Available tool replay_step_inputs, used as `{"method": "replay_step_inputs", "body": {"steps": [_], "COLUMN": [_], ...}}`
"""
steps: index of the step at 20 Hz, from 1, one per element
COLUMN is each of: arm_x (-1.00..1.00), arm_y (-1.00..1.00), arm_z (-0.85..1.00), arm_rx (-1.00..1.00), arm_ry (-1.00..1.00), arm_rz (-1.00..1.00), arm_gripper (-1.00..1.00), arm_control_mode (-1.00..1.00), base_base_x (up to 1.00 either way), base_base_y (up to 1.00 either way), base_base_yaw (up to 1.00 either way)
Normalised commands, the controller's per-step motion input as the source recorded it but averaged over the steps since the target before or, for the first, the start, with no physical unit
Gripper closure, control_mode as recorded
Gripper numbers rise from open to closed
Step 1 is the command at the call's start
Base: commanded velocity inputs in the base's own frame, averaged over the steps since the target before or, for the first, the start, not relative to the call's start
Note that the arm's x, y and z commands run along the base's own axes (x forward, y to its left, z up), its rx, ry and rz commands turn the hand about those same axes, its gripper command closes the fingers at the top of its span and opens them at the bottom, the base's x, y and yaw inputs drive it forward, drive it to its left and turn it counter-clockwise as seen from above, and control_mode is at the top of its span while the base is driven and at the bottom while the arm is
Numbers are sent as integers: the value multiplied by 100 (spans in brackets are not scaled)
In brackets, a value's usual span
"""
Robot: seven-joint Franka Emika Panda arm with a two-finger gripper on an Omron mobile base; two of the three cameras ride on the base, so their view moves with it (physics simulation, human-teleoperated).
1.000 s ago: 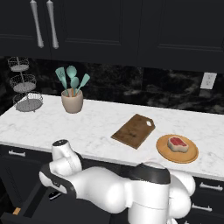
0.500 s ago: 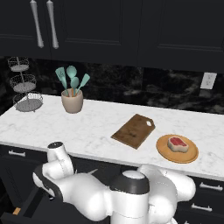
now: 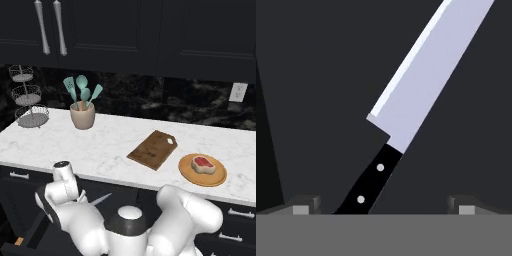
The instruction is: Pick up the knife from the drawer and place it on the cutting board. Then place the meat from the plate to the cutting board.
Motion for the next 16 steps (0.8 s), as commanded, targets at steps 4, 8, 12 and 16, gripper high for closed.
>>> {"method": "replay_step_inputs", "body": {"steps": [4,8,12,16], "arm_x": [0,7,-49,-100], "arm_y": [25,30,17,21], "arm_z": [-67,-64,-94,-76], "arm_rx": [-2,-1,-8,-13], "arm_ry": [-8,-6,-3,1], "arm_rz": [0,0,0,0], "arm_gripper": [-100,-100,-100,-100], "arm_control_mode": [-100,-100,-100,-100], "base_base_x": [0,0,0,0], "base_base_y": [0,0,0,0], "base_base_yaw": [0,0,0,0]}}
